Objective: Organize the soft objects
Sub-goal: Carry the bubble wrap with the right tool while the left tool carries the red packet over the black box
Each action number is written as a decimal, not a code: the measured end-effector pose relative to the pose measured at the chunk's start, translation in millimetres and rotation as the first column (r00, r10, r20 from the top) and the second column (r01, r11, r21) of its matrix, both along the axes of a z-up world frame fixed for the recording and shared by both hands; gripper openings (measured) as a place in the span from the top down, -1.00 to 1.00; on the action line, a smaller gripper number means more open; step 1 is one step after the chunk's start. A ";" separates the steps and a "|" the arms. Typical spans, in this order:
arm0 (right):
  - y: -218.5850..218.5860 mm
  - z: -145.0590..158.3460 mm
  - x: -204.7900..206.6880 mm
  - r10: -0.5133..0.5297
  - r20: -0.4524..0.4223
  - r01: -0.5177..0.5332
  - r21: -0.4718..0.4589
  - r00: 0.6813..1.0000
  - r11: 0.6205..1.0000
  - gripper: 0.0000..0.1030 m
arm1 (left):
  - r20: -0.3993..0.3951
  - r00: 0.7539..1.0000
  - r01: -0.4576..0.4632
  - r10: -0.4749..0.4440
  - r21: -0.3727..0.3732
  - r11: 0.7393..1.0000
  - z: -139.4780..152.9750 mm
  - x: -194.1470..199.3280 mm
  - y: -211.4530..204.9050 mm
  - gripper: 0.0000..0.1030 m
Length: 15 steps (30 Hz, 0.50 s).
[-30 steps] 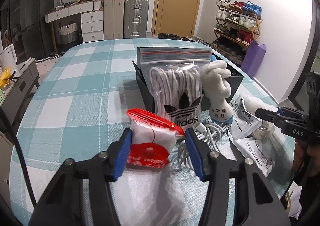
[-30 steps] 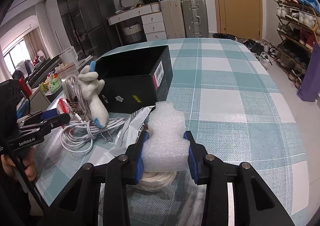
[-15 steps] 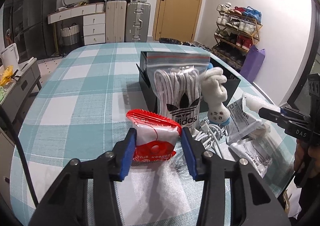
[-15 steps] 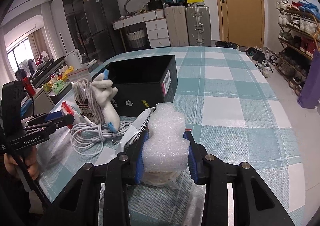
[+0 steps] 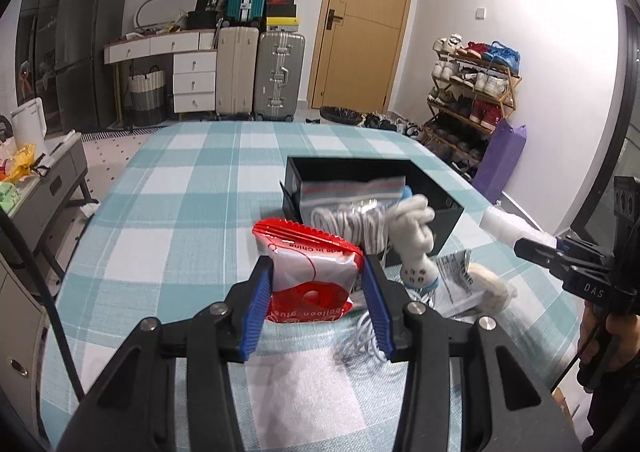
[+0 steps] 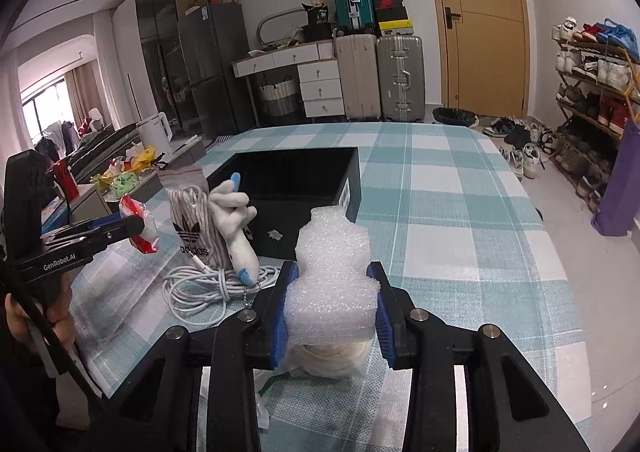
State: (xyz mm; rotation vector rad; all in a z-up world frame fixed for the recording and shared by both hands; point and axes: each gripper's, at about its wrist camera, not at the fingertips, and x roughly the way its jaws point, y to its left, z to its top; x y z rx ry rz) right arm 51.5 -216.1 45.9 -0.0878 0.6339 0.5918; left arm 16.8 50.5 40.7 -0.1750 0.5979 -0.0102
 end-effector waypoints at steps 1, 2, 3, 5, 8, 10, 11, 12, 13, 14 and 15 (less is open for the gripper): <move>0.9 2.3 -0.3 0.003 0.004 -0.003 0.001 1.000 1.000 0.31 | 0.006 1.000 -0.002 0.002 0.000 1.000 2.4 0.5 0.9 0.15; 2.1 4.4 -0.7 0.008 0.008 -0.008 0.002 1.000 1.000 0.31 | 0.013 1.000 -0.002 0.002 -0.002 1.000 5.9 1.1 1.9 0.15; 3.1 6.0 -0.5 0.012 0.008 -0.012 0.004 1.000 1.000 0.31 | 0.017 1.000 -0.002 0.002 -0.004 1.000 8.6 2.1 2.7 0.15; 5.2 9.2 0.8 0.019 0.013 -0.019 0.007 1.000 1.000 0.31 | 0.031 1.000 -0.004 0.004 -0.002 1.000 16.2 4.8 3.7 0.15; 9.4 15.3 4.0 0.032 0.019 -0.032 0.012 0.999 0.999 0.31 | 0.042 0.999 -0.006 0.006 0.000 1.000 24.8 10.2 4.2 0.15; 11.3 19.1 6.3 0.038 0.021 -0.039 0.020 0.999 0.999 0.31 | 0.047 0.999 -0.005 0.005 0.003 1.000 29.1 14.5 4.4 0.15; 12.8 21.5 7.7 0.042 0.021 -0.043 0.023 0.999 0.999 0.31 | 0.052 0.999 -0.005 0.005 0.007 1.000 31.7 16.9 4.4 0.15; 13.8 23.4 9.7 0.045 0.021 -0.045 0.026 0.999 0.999 0.31 | 0.056 0.998 -0.004 0.004 0.007 1.000 34.2 19.2 4.3 0.15; 14.8 25.6 11.7 0.049 0.019 -0.050 0.032 0.999 0.998 0.31 | 0.059 0.998 -0.003 0.002 0.008 1.000 36.0 21.1 3.1 0.15; 15.8 27.3 13.5 0.052 0.018 -0.053 0.037 0.998 0.998 0.31 | 0.061 0.998 -0.002 0.002 0.010 1.000 38.4 24.1 2.6 0.15; 17.5 30.3 15.1 0.056 0.021 -0.057 0.041 0.998 0.998 0.31 | 0.064 0.998 -0.001 0.000 0.012 1.000 39.5 26.3 2.0 0.15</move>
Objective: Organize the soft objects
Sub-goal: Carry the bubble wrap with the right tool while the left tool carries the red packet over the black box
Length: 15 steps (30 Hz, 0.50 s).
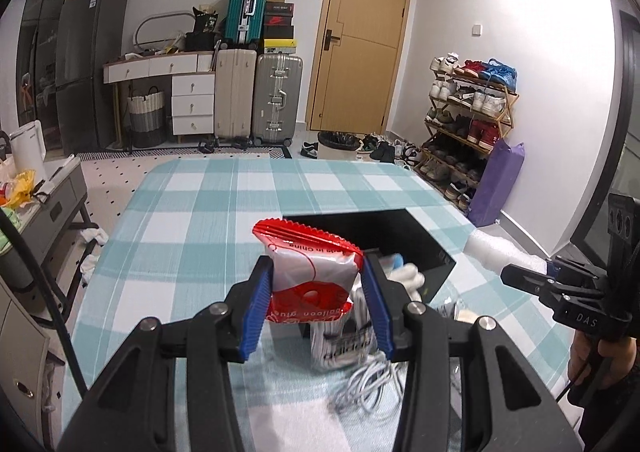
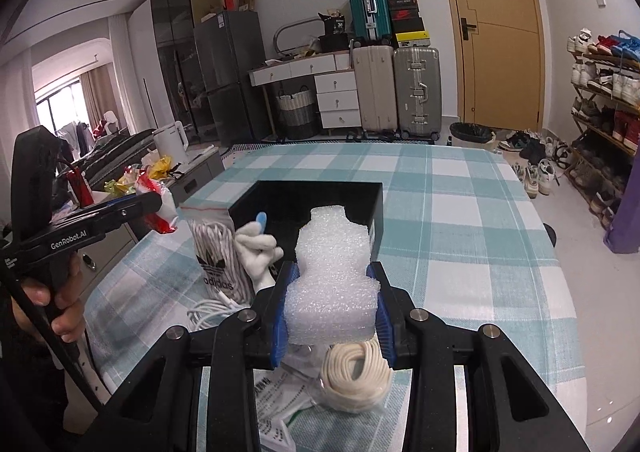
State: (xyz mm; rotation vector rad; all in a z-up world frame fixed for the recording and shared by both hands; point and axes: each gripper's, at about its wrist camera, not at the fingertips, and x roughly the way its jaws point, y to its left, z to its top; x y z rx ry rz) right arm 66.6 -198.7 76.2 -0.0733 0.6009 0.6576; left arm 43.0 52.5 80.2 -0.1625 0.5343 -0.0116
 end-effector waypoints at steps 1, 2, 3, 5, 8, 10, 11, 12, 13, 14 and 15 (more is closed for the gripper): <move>1.0 1.7 1.9 0.002 0.002 -0.002 0.001 1.000 1.000 0.31 | 0.002 1.000 0.001 -0.001 0.002 1.000 1.9 2.6 -0.7 0.15; 2.5 3.8 4.0 0.005 0.002 -0.005 0.002 1.000 1.000 0.31 | 0.005 1.000 0.003 -0.003 0.004 1.000 4.1 5.5 -1.3 0.15; 4.1 6.3 6.1 0.008 0.002 -0.008 0.006 1.000 1.000 0.31 | 0.009 1.000 0.004 -0.004 0.003 1.000 5.8 7.5 -1.6 0.15; 7.4 10.9 10.4 0.015 0.002 -0.015 0.010 1.000 1.000 0.31 | 0.012 1.000 0.005 -0.005 0.002 1.000 9.2 13.0 -2.8 0.15; 11.7 16.4 16.3 0.026 0.005 -0.026 0.015 1.000 1.000 0.31 | 0.016 1.000 0.006 -0.006 0.009 1.000 13.7 20.6 -4.6 0.15; 16.1 19.7 20.5 0.034 0.009 -0.034 0.009 0.999 0.999 0.31 | 0.018 1.000 0.008 -0.008 0.007 1.000 16.0 26.1 -5.5 0.15; 18.1 21.4 21.7 0.038 0.011 -0.038 0.009 0.999 0.999 0.31 | 0.016 1.000 0.006 -0.006 0.009 1.000 16.6 28.8 -5.8 0.15; 21.0 23.1 24.1 0.043 0.012 -0.043 0.008 0.999 0.999 0.31 | 0.015 1.000 0.006 -0.006 0.012 1.000 16.2 31.2 -6.4 0.15; 23.1 24.2 25.5 0.048 0.013 -0.048 0.007 0.999 0.999 0.31 | 0.013 1.000 0.005 -0.005 0.014 1.000 16.2 34.4 -6.8 0.15; 25.3 25.0 26.8 0.052 0.014 -0.052 0.006 0.999 0.999 0.31 | 0.010 1.000 0.004 -0.004 0.013 1.000 15.8 36.6 -7.4 0.15; 27.8 26.2 28.5 0.056 0.015 -0.056 0.006 0.998 0.998 0.31 | 0.008 1.000 0.002 -0.003 0.014 1.000 15.6 39.6 -8.2 0.15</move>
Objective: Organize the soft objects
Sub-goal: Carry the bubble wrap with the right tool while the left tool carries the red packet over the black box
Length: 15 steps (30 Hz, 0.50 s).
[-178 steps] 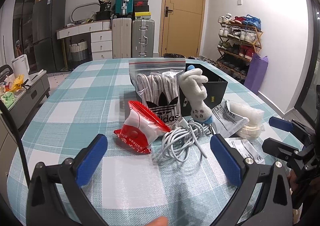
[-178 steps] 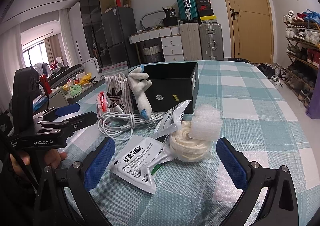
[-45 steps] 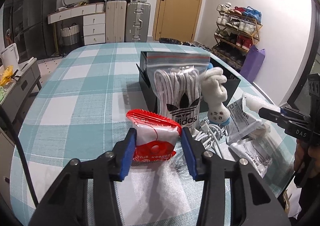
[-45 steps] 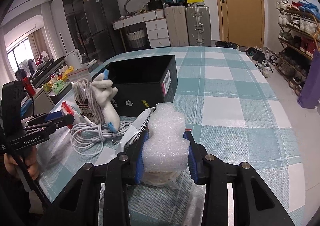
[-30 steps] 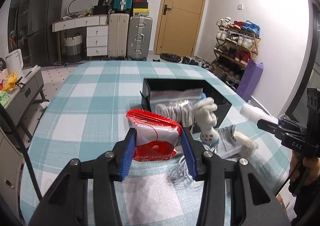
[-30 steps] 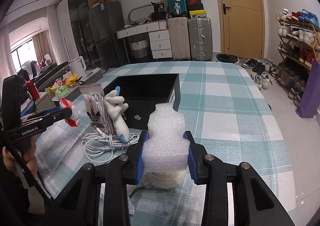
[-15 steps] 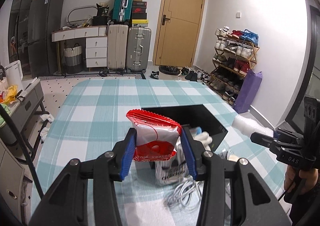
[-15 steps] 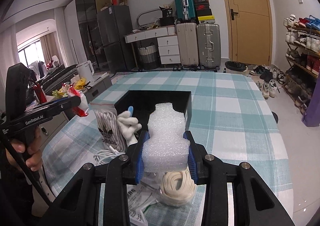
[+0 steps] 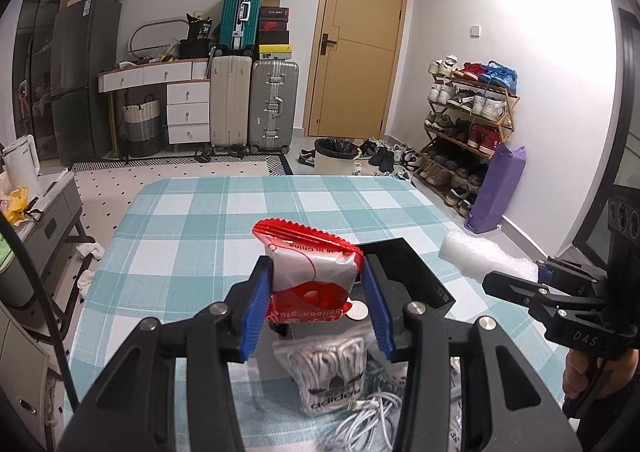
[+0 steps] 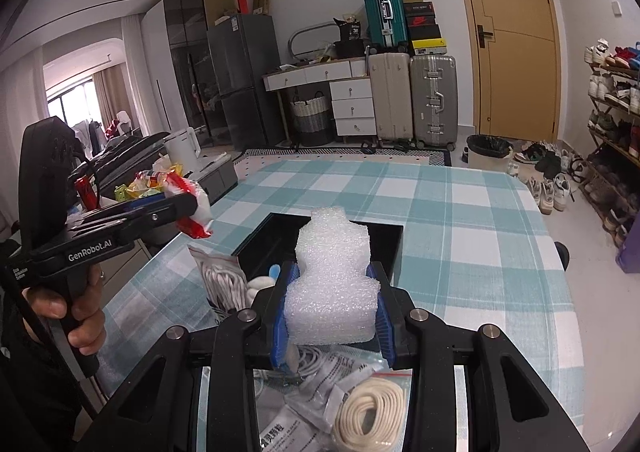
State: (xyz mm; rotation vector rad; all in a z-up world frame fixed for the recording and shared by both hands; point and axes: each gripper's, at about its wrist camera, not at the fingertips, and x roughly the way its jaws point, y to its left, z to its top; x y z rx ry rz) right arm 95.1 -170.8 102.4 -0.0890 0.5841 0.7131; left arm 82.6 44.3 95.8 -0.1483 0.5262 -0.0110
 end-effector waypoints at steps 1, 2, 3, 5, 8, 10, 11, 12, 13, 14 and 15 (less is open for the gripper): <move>1.8 0.7 1.6 0.005 0.000 -0.005 0.001 1.000 1.000 0.31 | -0.003 1.000 -0.002 0.002 0.005 1.000 -0.5 2.8 -1.7 0.15; 4.0 1.2 3.9 0.009 -0.001 -0.009 -0.002 1.000 1.000 0.31 | -0.006 1.000 -0.006 0.006 0.011 1.000 -1.1 5.8 -3.1 0.15; 5.9 1.9 4.3 0.012 0.001 -0.012 -0.003 1.000 1.000 0.31 | -0.006 1.000 -0.007 0.007 0.014 1.000 -1.8 8.0 -4.3 0.15; 9.8 1.9 8.0 0.019 -0.001 -0.019 -0.009 1.000 1.000 0.31 | -0.010 1.000 -0.005 0.005 0.018 1.000 -3.1 13.0 -7.5 0.15; 14.5 0.0 15.4 0.023 -0.010 -0.023 -0.017 1.000 1.000 0.31 | -0.018 1.000 -0.004 0.005 0.011 1.000 -6.5 21.1 -9.8 0.15; 17.4 -1.8 18.1 0.025 -0.014 -0.025 -0.023 1.000 0.999 0.31 | -0.025 1.000 -0.004 0.004 0.014 1.000 -8.6 27.0 -11.8 0.15; 19.4 -2.8 20.0 0.028 -0.018 -0.029 -0.026 0.999 0.999 0.31 | -0.027 1.000 -0.005 0.005 0.018 1.000 -9.5 29.9 -12.7 0.15; 21.3 -3.9 22.5 0.030 -0.020 -0.031 -0.031 0.999 0.999 0.31 | -0.030 1.000 -0.004 0.004 0.017 1.000 -10.9 32.6 -13.5 0.15; 22.9 -4.9 23.7 0.033 -0.022 -0.033 -0.034 0.999 0.999 0.31 | -0.036 0.999 -0.002 0.003 0.016 1.000 -12.3 35.7 -14.2 0.15; 23.9 -6.1 24.7 0.035 -0.024 -0.035 -0.036 0.999 0.999 0.31 | -0.039 0.999 -0.003 0.003 0.017 1.000 -13.9 38.7 -14.7 0.15; 25.9 -7.4 26.9 0.036 -0.027 -0.037 -0.039 0.999 0.999 0.31 | -0.042 0.999 -0.005 0.006 0.020 1.000 -15.4 41.6 -15.3 0.15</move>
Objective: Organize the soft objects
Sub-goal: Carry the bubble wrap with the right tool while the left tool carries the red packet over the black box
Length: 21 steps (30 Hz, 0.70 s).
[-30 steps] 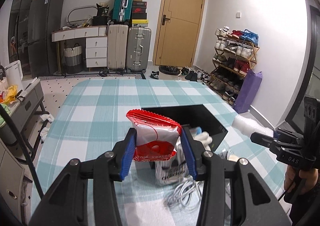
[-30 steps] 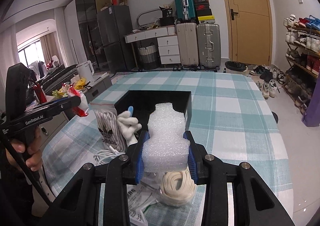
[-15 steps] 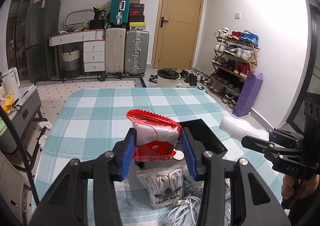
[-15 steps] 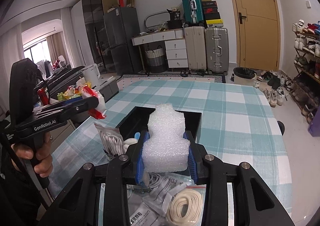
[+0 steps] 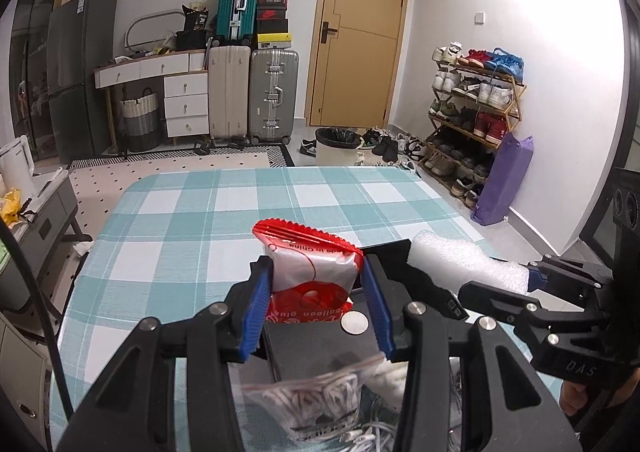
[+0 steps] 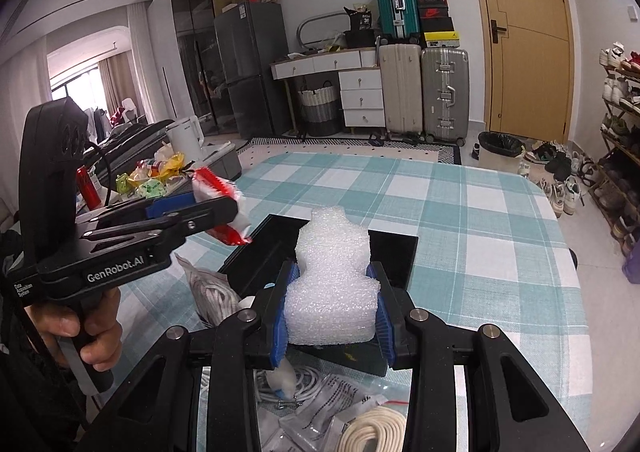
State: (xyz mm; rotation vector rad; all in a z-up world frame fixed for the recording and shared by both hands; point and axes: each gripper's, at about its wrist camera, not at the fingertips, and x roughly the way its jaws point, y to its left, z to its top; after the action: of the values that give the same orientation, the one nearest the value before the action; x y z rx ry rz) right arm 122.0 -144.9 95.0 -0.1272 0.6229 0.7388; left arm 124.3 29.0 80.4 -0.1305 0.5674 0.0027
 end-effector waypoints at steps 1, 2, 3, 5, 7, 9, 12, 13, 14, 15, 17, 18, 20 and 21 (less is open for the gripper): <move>1.6 -1.4 2.1 0.001 -0.003 -0.001 -0.003 1.000 1.000 0.31 | -0.003 1.000 -0.001 0.001 0.005 1.000 -1.6 1.5 -0.9 0.15; 3.3 -2.7 3.8 0.003 -0.007 -0.003 -0.006 1.000 1.000 0.31 | -0.007 1.000 -0.001 0.001 0.010 1.000 -3.3 4.1 -1.7 0.15; 5.1 -4.0 5.5 0.005 -0.010 -0.005 -0.009 1.000 1.000 0.31 | -0.011 1.000 -0.002 0.002 0.013 1.000 -5.0 6.4 -2.4 0.15; 8.7 -7.0 9.5 0.007 -0.012 -0.007 -0.019 1.000 1.000 0.31 | -0.018 1.000 -0.003 0.004 0.024 1.000 -8.2 10.0 -4.3 0.15; 10.9 -11.2 15.4 0.008 -0.020 -0.008 -0.026 1.000 1.000 0.31 | -0.025 1.000 -0.004 0.005 0.029 1.000 -11.2 14.2 -4.7 0.15; 13.2 -16.1 21.5 0.004 -0.027 -0.005 -0.035 1.000 0.999 0.31 | -0.036 0.999 -0.003 0.004 0.026 1.000 -14.7 18.3 -4.1 0.15; 15.7 -22.7 29.0 0.005 -0.040 -0.007 -0.046 0.999 0.999 0.31 | -0.054 0.999 0.002 0.000 0.025 1.000 -20.9 25.1 -5.2 0.15; 16.3 -24.6 31.0 0.005 -0.043 -0.007 -0.049 0.999 0.999 0.31 | -0.059 0.998 0.004 -0.003 0.025 1.000 -22.7 27.0 -5.9 0.15; 17.1 -26.7 33.3 0.004 -0.045 -0.006 -0.054 0.999 0.999 0.31 | -0.066 0.998 0.007 -0.006 0.028 1.000 -25.0 29.0 -6.9 0.15; 17.8 -28.7 35.7 0.002 -0.046 -0.005 -0.058 0.999 0.998 0.31 | -0.069 0.998 0.010 -0.008 0.030 1.000 -26.7 30.6 -7.7 0.15; 20.3 -33.3 40.3 0.000 -0.051 -0.004 -0.071 0.999 0.997 0.31 | -0.079 0.997 0.018 -0.015 0.036 0.999 -30.8 33.9 -9.2 0.15; 21.6 -35.1 42.1 0.000 -0.049 -0.004 -0.077 0.999 0.997 0.31 | -0.085 0.996 0.022 -0.019 0.035 0.999 -32.8 35.3 -9.6 0.14; 24.4 -38.1 44.3 0.001 -0.042 -0.005 -0.094 0.999 0.996 0.31 | -0.092 0.995 0.026 -0.023 0.032 0.999 -36.0 37.0 -9.6 0.14; 25.1 -39.5 45.6 0.002 -0.041 -0.006 -0.097 0.999 0.995 0.31 | -0.097 0.995 0.026 -0.023 0.032 0.999 -37.7 38.3 -9.5 0.14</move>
State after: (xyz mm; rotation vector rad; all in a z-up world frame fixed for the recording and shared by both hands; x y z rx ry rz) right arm 167.6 -119.8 55.5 -0.2035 0.6983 0.7166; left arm 162.6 19.5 42.6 -0.0914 0.6656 -0.0058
